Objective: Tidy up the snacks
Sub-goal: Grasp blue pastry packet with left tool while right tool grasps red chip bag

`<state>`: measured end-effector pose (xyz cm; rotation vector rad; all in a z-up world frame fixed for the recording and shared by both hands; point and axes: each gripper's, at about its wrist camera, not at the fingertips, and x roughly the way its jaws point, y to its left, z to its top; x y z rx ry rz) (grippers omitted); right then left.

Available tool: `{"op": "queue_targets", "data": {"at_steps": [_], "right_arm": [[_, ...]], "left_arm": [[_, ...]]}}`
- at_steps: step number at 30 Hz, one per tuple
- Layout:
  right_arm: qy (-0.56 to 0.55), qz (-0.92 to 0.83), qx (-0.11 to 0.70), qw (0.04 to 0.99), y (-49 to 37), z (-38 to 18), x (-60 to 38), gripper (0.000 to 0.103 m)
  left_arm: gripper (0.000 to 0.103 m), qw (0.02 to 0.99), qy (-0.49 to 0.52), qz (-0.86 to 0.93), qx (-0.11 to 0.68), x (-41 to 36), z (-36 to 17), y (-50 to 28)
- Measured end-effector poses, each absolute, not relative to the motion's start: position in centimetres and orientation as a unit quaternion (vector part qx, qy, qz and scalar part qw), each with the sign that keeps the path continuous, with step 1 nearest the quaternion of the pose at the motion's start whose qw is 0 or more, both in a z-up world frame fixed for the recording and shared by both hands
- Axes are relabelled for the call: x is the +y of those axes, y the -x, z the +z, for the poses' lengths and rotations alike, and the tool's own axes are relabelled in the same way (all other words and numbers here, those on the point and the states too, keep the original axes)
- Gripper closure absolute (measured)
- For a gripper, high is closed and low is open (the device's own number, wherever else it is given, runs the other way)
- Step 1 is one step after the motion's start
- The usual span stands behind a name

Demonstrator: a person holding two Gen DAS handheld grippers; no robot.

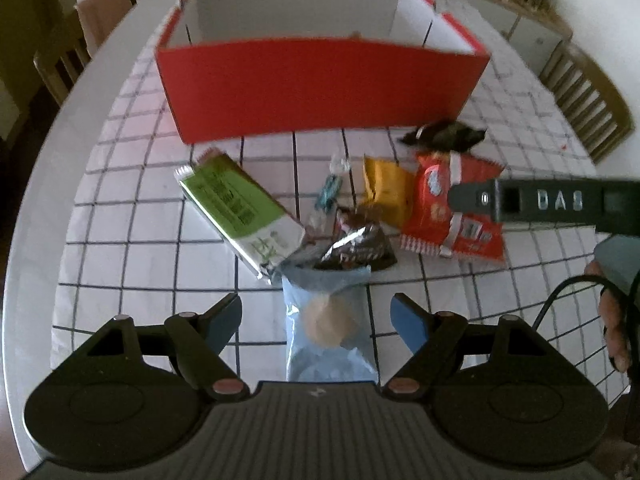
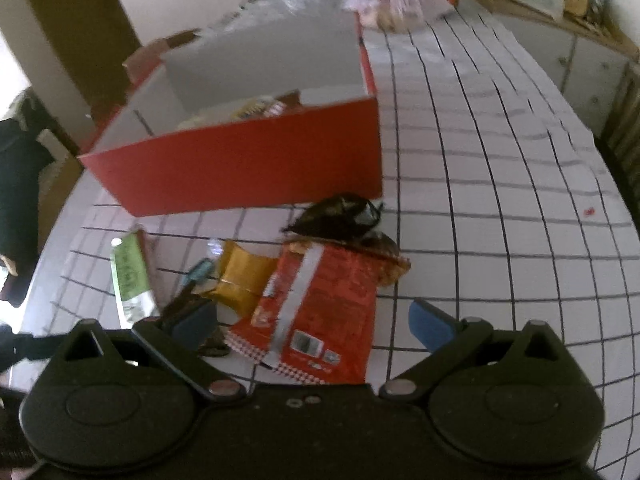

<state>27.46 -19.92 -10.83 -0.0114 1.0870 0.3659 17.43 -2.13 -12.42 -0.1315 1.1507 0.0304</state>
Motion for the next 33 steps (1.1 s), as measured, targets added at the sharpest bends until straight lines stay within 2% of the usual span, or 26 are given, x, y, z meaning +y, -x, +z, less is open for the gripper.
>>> {"op": "queue_targets", "data": {"at_steps": [7,20,26,29,32,33], "right_arm": [[-0.006,0.129,0.548,0.826,-29.2,-12.5,-19.3,0.001],[0.010,0.092,0.561,0.823,-30.5,-13.9,-17.8,0.004],[0.031,0.096,0.566,0.818,-30.1,-14.7,-16.9,0.013],[0.038,0.097,0.563,0.820,-29.9,-14.6,-16.8,0.015],[0.037,0.099,0.561,0.821,-29.7,-14.4,-17.1,0.023],[0.037,0.099,0.559,0.822,-29.6,-14.3,-17.2,0.026]], "left_arm": [[0.022,0.814,0.071,0.028,0.576,-2.0,-14.8,-18.8],[0.022,0.811,0.053,0.033,0.581,-3.0,-16.3,-19.7],[0.024,0.814,0.037,0.038,0.579,-3.6,-16.3,-19.5],[0.027,0.815,0.028,0.040,0.577,-4.0,-16.3,-19.3],[0.037,0.817,0.031,0.044,0.574,-3.8,-16.0,-19.2],[0.043,0.818,0.032,0.045,0.573,-3.7,-16.0,-19.2]]}}
